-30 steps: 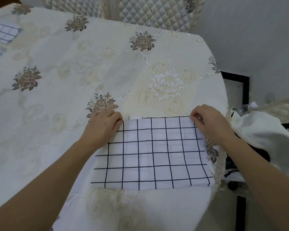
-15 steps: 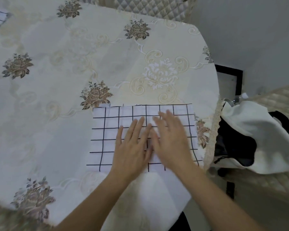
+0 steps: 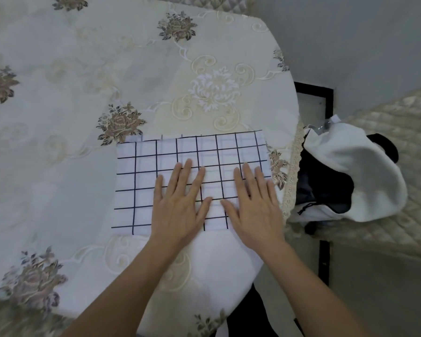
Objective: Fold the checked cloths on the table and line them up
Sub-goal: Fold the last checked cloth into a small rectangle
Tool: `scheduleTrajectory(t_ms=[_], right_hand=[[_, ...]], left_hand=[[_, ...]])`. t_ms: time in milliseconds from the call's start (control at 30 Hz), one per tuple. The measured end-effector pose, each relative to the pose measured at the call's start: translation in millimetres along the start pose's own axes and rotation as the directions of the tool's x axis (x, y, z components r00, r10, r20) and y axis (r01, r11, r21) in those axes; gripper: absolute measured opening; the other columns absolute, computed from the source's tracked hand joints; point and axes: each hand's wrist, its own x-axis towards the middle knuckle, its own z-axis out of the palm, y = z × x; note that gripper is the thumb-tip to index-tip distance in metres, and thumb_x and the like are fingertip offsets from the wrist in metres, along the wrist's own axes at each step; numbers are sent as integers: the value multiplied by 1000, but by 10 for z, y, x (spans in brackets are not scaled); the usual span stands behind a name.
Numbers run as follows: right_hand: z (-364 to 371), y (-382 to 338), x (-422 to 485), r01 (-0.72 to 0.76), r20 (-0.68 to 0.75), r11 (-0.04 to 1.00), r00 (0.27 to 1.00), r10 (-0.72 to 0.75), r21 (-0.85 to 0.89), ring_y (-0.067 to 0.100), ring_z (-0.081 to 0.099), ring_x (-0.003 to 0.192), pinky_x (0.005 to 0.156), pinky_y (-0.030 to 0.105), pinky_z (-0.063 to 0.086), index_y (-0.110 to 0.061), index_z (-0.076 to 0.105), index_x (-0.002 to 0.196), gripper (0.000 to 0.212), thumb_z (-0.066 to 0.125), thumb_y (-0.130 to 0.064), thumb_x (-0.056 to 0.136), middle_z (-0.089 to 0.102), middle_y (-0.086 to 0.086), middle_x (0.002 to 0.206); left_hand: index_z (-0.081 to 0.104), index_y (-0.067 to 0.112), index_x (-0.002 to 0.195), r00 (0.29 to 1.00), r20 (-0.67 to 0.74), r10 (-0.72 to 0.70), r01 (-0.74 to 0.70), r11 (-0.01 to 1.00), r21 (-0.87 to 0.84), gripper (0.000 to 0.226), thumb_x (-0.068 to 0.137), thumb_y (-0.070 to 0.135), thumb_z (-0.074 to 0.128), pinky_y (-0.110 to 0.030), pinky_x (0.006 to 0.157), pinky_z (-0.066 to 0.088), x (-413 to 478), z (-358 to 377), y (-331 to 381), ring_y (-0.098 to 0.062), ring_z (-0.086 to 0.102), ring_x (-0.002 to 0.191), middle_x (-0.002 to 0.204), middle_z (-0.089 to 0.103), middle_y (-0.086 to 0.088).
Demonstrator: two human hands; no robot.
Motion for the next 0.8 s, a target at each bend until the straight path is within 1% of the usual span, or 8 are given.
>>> scheduleTrajectory(t_ms=[133,233,300,367,433,533,633,800], right_hand=[[-46,211,-117,-36,-16,999,999,35,-34,27,6,154,123,49,13,-11,20,158,77,18,-63,101,12,6,167],[-145,123,-106,-101,-98,995,990,103,28,30,12,153,123,50,15,-6,30,154,72,23,-55,102,22,11,164],[-191,-116,-5,-54,-143,993,987,69,103,31,15,152,122,51,16,-4,33,153,65,29,-47,103,25,12,163],[-168,-420,105,49,-131,987,991,-30,151,28,13,153,123,49,15,-7,32,153,61,29,-43,104,24,10,163],[-81,-610,172,88,-80,982,994,-75,168,25,12,153,123,48,15,-11,31,155,62,23,-46,104,22,7,164],[39,-515,140,65,-13,992,998,-64,110,22,9,154,123,48,14,-15,25,157,73,13,-61,101,16,4,166],[56,-250,-1,36,-18,999,999,-36,1,23,5,154,124,48,13,-15,16,159,77,16,-65,100,9,4,167],[23,-26,-141,-92,-43,996,995,91,-6,23,4,154,123,48,14,-12,11,159,81,22,-65,99,7,7,167]], left_hand=[[15,31,159,1000,-5,2,-2,1000,0,64,100,57,26,-54,120,14,0,3,0,-17,6,154,167,7,2],[15,31,159,1000,5,6,-6,1000,-4,65,100,57,27,-55,120,15,3,10,-5,-17,5,154,167,7,2],[17,30,159,1000,7,2,-2,1000,-5,65,100,57,25,-56,120,14,8,1,6,-17,6,154,167,8,1],[16,30,159,1000,16,-3,4,1000,-22,63,100,53,18,-56,121,13,0,-5,17,-17,4,154,167,7,2],[13,30,159,999,32,-8,9,999,-31,63,99,48,17,-56,121,13,1,9,13,-16,0,154,167,4,2],[13,31,159,999,31,22,-21,1000,-21,65,98,54,22,-53,122,12,-14,5,-56,-16,0,154,167,4,2],[15,32,158,999,27,33,-33,999,-8,66,99,59,23,-50,123,12,-96,-36,-280,-15,4,154,167,7,3],[12,36,158,998,38,-55,55,998,-14,64,99,59,22,-49,123,10,-218,-152,-757,-14,1,154,167,3,6]])
